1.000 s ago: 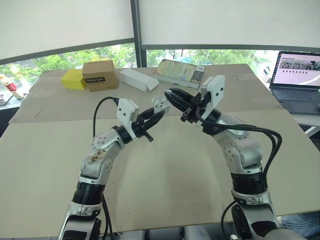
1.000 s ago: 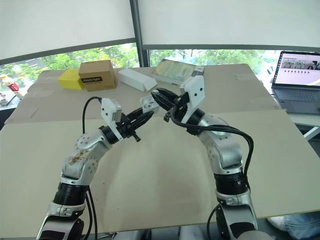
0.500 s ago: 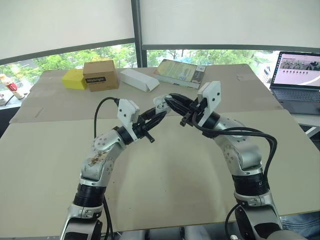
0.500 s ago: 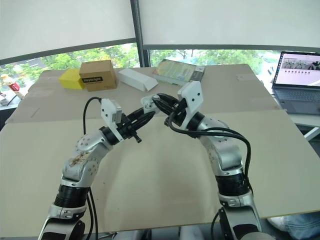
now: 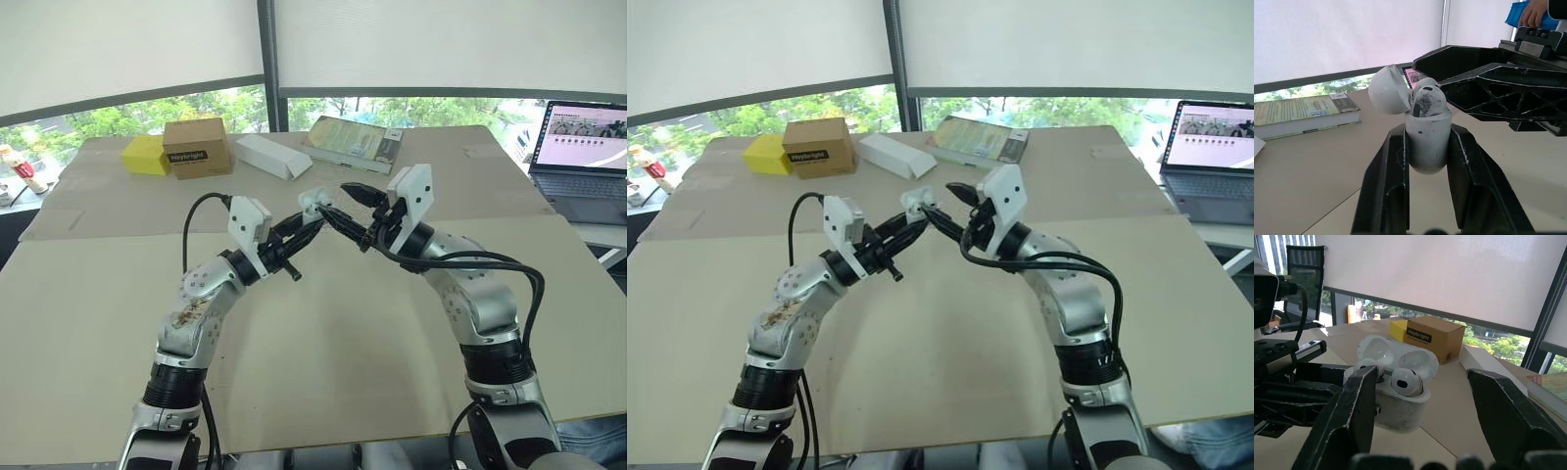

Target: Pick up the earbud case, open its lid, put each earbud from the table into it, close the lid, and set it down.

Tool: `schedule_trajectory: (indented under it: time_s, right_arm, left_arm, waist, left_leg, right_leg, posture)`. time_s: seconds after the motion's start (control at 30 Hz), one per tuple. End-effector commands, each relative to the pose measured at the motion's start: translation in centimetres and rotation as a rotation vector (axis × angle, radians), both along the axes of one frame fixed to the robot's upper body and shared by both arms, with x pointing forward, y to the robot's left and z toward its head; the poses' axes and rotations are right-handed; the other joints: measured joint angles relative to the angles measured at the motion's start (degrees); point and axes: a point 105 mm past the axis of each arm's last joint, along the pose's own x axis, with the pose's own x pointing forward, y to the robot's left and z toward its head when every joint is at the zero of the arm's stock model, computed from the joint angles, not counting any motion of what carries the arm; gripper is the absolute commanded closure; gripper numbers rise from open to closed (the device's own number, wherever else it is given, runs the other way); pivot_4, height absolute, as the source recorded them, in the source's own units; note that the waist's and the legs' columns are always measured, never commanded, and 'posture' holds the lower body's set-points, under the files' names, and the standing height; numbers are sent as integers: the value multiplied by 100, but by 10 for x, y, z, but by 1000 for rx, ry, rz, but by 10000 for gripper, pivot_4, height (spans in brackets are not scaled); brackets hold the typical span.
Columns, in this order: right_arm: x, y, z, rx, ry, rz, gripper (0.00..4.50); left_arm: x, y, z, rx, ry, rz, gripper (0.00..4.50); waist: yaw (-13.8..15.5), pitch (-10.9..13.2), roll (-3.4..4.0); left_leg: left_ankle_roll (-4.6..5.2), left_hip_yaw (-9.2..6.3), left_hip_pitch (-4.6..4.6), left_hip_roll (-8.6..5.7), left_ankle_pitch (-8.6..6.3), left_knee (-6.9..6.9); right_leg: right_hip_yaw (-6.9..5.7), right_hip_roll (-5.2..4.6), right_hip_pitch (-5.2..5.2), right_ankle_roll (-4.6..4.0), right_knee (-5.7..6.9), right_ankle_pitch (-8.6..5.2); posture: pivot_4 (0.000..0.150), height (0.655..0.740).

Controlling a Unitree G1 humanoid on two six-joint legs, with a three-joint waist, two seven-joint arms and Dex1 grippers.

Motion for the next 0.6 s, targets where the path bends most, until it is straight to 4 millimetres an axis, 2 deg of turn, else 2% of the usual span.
schedule_trajectory:
  time_s: [0.03,0.23,0.33,0.4,0.43,0.47,0.53,0.6]
  right_arm:
    - [-5,-5,8,-6,-37,11,14406]
    - [-13,-34,4,-53,9,41,14406]
    - [-7,-48,1,-46,51,24,14406]
    - [6,-56,-6,-30,112,-26,14406]
    - [13,-57,-14,-52,158,-47,19571]
    - [19,-55,-19,-60,185,-56,22068]
    - [27,-51,-22,-61,219,-68,29065]
    - [34,-37,-21,9,289,-51,35543]
  left_arm:
    - [-8,-6,16,-19,-68,-31,39528]
    - [-11,-6,12,2,-56,-58,39528]
    - [-16,-9,7,39,-35,-123,39528]
    - [-22,-12,4,68,-15,-185,39528]
    - [-27,-15,2,91,-4,-222,39528]
    - [-30,-17,-1,123,-1,-249,39528]
    - [-33,-18,-2,151,1,-273,39528]
    - [-38,-22,-6,174,15,-308,39528]
  waist:
    - [0,0,0]
    - [35,0,0]
    - [11,0,0]
    - [-16,0,-1]
    - [-24,0,0]
    - [-26,0,0]
    - [-27,0,0]
    - [-33,0,0]
  left_leg:
    - [1,0,0,0,0,0]
    - [9,-1,0,-2,-5,2]
    - [12,1,2,0,-6,2]
    - [12,2,6,7,-6,-1]
    - [11,4,7,11,-6,-1]
    - [11,4,7,12,-6,-1]
    - [10,6,8,15,-6,-2]
    - [10,7,7,17,-5,-5]
  right_leg:
    - [0,0,0,0,0,0]
    - [-1,-2,6,1,-4,0]
    - [0,-1,7,0,-4,0]
    - [0,6,8,-2,-3,-1]
    - [2,11,9,-3,-2,-2]
    - [4,12,9,-4,-2,-1]
    - [4,15,8,-6,-2,-2]
    - [4,16,6,-8,-2,-2]
  posture:
    - [1500,7400]
    - [1500,7400]
    - [1500,7400]
    - [1500,7400]
    - [1500,7400]
    - [1500,7400]
    - [1500,7400]
    - [1500,7400]
